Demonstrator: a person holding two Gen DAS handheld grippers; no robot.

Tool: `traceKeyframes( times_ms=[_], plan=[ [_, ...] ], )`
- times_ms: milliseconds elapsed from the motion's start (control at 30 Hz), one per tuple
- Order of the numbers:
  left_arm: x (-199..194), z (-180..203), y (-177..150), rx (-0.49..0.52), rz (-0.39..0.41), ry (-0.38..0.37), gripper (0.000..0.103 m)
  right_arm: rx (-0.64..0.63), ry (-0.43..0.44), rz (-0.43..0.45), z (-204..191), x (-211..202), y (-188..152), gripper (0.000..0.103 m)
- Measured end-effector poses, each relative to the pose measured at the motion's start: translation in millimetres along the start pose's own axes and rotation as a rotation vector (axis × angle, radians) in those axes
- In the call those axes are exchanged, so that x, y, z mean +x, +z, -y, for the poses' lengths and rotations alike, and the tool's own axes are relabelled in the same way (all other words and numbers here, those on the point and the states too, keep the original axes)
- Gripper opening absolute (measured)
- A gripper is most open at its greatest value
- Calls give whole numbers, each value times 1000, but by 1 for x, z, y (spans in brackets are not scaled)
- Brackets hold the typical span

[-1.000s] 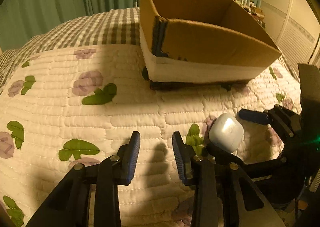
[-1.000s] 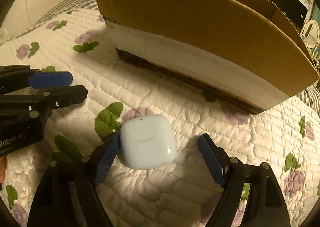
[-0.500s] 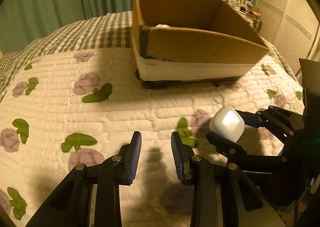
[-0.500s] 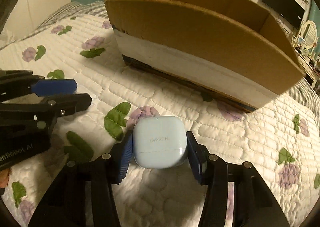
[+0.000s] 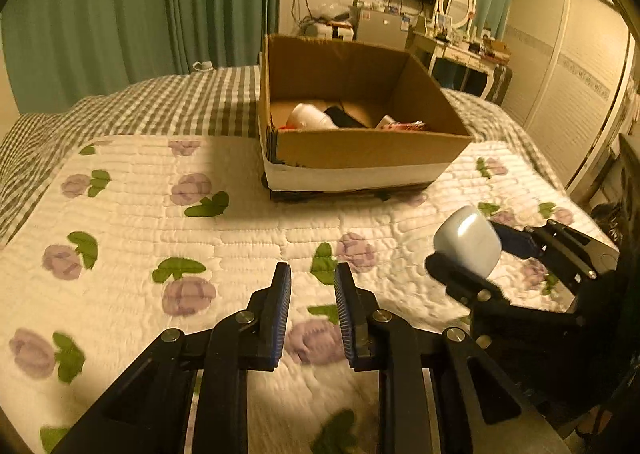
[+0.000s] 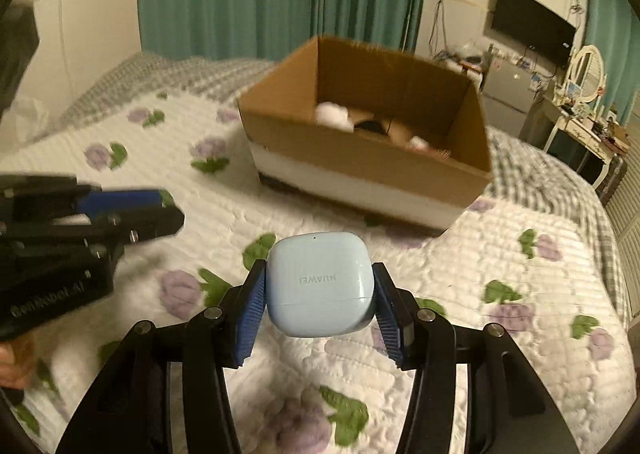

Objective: Organize rigid objects
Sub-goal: 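Carry the earbud case into the box and open the right tool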

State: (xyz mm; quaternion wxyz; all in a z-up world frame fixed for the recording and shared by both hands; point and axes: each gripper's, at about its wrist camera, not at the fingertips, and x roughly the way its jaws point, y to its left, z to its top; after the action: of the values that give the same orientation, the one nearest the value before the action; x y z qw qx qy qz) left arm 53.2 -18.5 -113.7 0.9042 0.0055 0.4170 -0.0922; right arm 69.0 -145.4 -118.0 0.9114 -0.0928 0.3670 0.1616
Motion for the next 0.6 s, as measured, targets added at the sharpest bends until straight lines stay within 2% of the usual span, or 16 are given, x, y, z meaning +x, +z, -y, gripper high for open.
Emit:
traceKeyframes(
  times_ms=[200, 600],
  plan=[
    [-36, 7, -3, -17, 40, 1, 23, 31, -24, 86, -4, -54, 7, 50],
    [-129, 15, 6, -7, 277, 9, 23, 27, -77, 272, -10, -155, 30, 50]
  ],
)
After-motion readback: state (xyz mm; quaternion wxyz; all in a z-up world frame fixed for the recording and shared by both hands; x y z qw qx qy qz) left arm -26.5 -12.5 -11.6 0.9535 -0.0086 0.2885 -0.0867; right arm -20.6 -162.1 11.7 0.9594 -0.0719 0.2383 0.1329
